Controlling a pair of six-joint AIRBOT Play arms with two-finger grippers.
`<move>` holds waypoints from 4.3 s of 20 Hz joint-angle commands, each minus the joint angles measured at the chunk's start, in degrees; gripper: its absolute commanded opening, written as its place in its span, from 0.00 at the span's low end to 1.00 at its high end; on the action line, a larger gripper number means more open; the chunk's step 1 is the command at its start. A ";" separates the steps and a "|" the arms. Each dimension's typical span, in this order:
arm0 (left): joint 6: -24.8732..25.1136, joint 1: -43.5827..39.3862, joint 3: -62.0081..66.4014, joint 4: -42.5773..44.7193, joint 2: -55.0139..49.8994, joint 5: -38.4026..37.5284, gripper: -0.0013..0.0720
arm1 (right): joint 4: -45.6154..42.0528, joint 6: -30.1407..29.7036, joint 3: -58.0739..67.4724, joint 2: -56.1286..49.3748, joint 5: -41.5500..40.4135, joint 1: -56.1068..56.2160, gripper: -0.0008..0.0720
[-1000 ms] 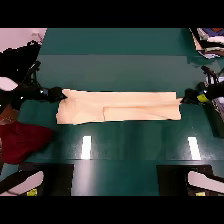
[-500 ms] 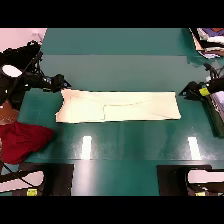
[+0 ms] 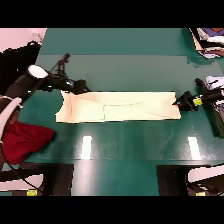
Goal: Fold the shirts.
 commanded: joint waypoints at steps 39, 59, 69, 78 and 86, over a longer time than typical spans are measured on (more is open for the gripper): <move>-5.38 11.58 32.61 19.67 3.65 -13.53 0.05 | 19.41 -4.31 30.27 -0.22 -30.45 64.43 0.05; -5.35 17.64 29.16 18.23 6.21 -24.04 0.05 | 4.87 3.06 12.09 3.15 -14.58 37.38 0.75; -5.31 17.64 29.11 16.92 6.14 -21.03 0.05 | 13.25 2.99 9.18 -5.84 -18.32 40.72 0.86; -5.35 17.62 29.09 12.59 6.16 -21.73 0.05 | 14.32 2.40 27.04 -17.68 -16.70 50.27 0.03; -5.40 3.74 29.11 10.84 6.16 -15.26 0.05 | 1.66 3.02 31.45 -3.06 -15.39 30.32 0.03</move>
